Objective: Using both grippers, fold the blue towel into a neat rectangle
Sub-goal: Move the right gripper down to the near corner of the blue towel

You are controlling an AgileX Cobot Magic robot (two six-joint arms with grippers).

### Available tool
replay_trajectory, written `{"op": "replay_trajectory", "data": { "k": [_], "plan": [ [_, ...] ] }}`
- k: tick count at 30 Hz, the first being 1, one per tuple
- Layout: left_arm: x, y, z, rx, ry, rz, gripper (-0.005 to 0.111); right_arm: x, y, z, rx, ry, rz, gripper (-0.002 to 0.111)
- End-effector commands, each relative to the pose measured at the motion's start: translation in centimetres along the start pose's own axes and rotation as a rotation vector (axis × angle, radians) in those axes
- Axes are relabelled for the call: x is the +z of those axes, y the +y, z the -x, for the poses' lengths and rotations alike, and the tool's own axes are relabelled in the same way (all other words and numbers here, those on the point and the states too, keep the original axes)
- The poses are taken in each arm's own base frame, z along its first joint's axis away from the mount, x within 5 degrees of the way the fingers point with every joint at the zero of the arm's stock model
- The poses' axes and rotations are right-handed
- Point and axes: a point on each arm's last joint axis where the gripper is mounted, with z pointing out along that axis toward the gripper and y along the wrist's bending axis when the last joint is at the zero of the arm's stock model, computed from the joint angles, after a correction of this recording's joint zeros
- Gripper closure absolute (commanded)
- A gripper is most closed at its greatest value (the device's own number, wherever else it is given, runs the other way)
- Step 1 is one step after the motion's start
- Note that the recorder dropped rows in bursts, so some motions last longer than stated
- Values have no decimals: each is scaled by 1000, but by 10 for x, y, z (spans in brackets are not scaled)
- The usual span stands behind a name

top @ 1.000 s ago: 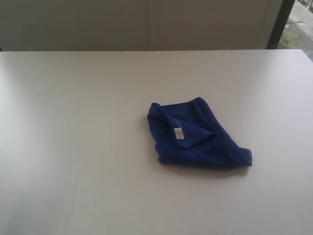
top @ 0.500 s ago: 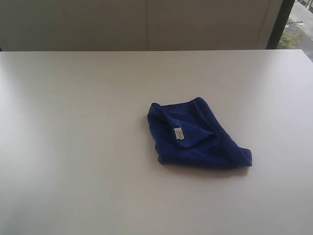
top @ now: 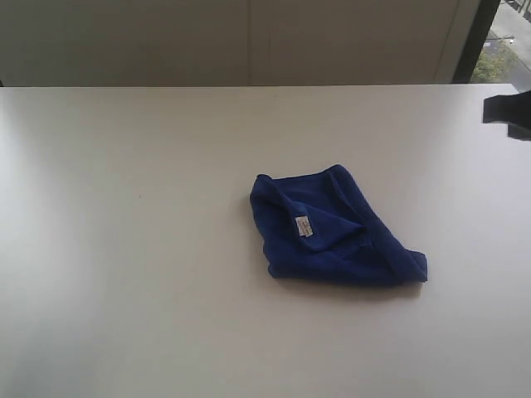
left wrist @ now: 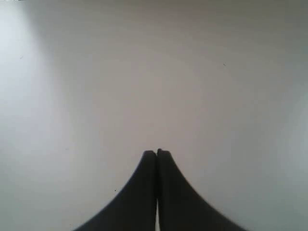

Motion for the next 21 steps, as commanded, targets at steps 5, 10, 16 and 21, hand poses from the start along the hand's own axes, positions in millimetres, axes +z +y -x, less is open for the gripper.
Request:
{"op": "replay_trajectory", "data": {
  "k": [5, 10, 16, 21],
  "plan": [
    [1, 0, -2, -14, -1, -1, 107, 79, 17, 10, -61, 187, 104, 108],
    [1, 0, -2, -14, -1, -1, 107, 120, 44, 21, -137, 234, 161, 108],
    [1, 0, -2, -14, -1, -1, 107, 168, 71, 32, -189, 261, 204, 107],
    [1, 0, -2, -14, -1, -1, 107, 205, 84, 29, -217, 256, 214, 90]
  ]
}}
